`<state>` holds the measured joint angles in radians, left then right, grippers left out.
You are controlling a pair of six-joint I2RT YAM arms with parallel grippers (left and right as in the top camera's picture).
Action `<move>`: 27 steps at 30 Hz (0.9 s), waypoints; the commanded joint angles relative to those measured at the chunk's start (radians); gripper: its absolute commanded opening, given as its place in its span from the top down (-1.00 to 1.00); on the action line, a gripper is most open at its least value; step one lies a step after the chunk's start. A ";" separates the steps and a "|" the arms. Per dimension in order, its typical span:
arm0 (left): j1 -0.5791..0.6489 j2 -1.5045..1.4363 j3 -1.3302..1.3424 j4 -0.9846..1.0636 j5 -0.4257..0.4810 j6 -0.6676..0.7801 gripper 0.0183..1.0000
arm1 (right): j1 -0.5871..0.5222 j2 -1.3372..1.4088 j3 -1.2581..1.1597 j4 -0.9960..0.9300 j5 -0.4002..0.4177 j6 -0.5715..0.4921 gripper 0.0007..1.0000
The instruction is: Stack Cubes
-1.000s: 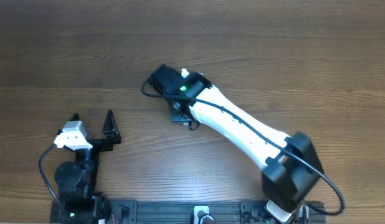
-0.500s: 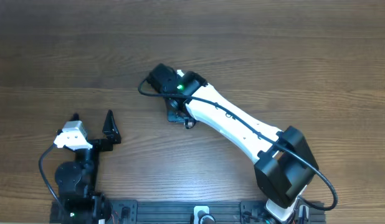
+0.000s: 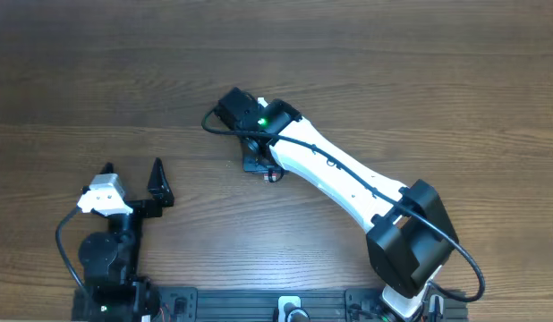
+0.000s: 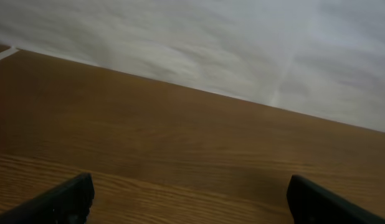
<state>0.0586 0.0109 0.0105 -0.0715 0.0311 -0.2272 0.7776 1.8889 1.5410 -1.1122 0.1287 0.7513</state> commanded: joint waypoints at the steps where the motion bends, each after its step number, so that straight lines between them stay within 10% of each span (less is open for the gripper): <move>1: 0.005 -0.005 -0.005 -0.003 0.013 0.014 -1.00 | -0.006 0.039 0.014 0.017 -0.009 -0.008 0.96; 11: 0.005 -0.005 -0.005 -0.003 0.013 0.014 -1.00 | -0.006 0.047 0.014 0.024 -0.013 -0.008 0.90; 27: 0.005 -0.005 -0.005 -0.003 0.013 0.014 -1.00 | -0.009 0.047 0.014 0.024 -0.011 -0.008 -0.15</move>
<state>0.0586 0.0109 0.0105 -0.0715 0.0311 -0.2272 0.7776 1.9236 1.5410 -1.0908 0.1108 0.7425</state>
